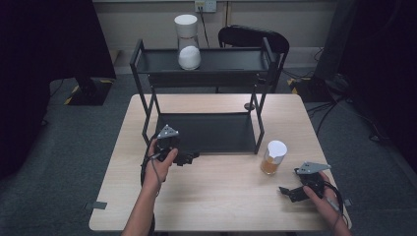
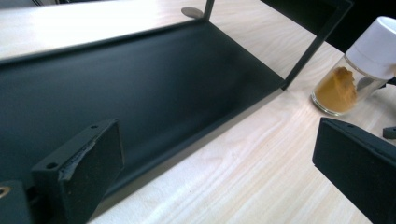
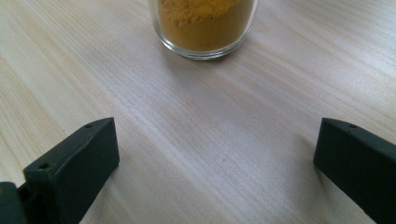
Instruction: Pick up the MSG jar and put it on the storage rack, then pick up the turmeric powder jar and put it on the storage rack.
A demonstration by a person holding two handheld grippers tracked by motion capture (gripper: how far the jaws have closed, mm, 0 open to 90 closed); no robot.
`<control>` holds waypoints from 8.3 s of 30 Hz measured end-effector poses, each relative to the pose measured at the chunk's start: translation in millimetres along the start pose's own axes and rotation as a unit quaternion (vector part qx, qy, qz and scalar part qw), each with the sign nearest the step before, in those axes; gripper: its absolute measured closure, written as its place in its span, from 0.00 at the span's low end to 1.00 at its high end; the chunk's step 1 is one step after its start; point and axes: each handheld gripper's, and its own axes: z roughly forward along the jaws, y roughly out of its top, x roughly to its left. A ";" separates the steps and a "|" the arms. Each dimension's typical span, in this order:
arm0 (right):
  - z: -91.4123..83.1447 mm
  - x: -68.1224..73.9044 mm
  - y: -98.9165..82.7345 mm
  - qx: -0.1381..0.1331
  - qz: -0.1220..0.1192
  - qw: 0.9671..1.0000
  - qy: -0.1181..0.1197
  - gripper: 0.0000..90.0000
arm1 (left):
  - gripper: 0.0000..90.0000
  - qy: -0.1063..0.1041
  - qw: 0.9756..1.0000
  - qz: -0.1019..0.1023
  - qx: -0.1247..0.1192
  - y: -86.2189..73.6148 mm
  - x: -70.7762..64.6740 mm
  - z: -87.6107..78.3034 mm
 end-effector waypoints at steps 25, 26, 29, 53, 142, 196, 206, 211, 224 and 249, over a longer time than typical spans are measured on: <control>0.0 0.0 0.0 0.000 0.000 1.000 0.000 0.00 | 0.01 0.014 0.999 -0.004 0.042 -41.7 -5.9 14.5; 0.0 0.0 0.0 0.000 0.000 1.000 0.000 0.00 | 0.01 0.016 0.999 -0.004 0.043 -43.2 -6.4 15.1; 0.0 0.0 0.0 0.000 0.000 1.000 0.000 0.00 | 0.02 0.016 0.999 -0.006 0.045 -47.1 -7.3 16.3; 0.0 0.0 0.0 0.000 0.000 1.000 0.000 0.00 | 0.00 0.055 0.989 0.082 0.107 -56.4 -33.1 30.7; 25.4 -11.7 60.4 -0.085 -0.007 0.995 0.060 0.33 | 0.00 0.063 0.988 0.090 0.104 -59.4 -37.8 31.7; 26.8 8.5 217.9 -0.072 -0.045 0.992 0.095 0.34 | 0.00 0.063 0.988 0.090 0.104 -59.4 -37.8 31.7; 21.7 5.6 245.2 -0.073 -0.046 0.992 0.089 0.34 | 0.00 0.063 0.988 0.090 0.104 -59.3 -37.8 31.7; 17.8 5.8 258.4 -0.076 -0.050 0.992 0.090 0.34 | 0.00 0.063 0.989 0.089 0.103 -59.7 -37.9 31.7; 6.2 11.1 286.9 -0.084 -0.056 0.991 0.083 0.34 | 0.00 0.063 0.989 0.089 0.103 -59.6 -37.9 31.7; -28.5 20.3 355.5 -0.079 -0.069 0.992 0.072 0.34 | 0.00 0.063 0.989 0.089 0.104 -59.3 -37.7 31.7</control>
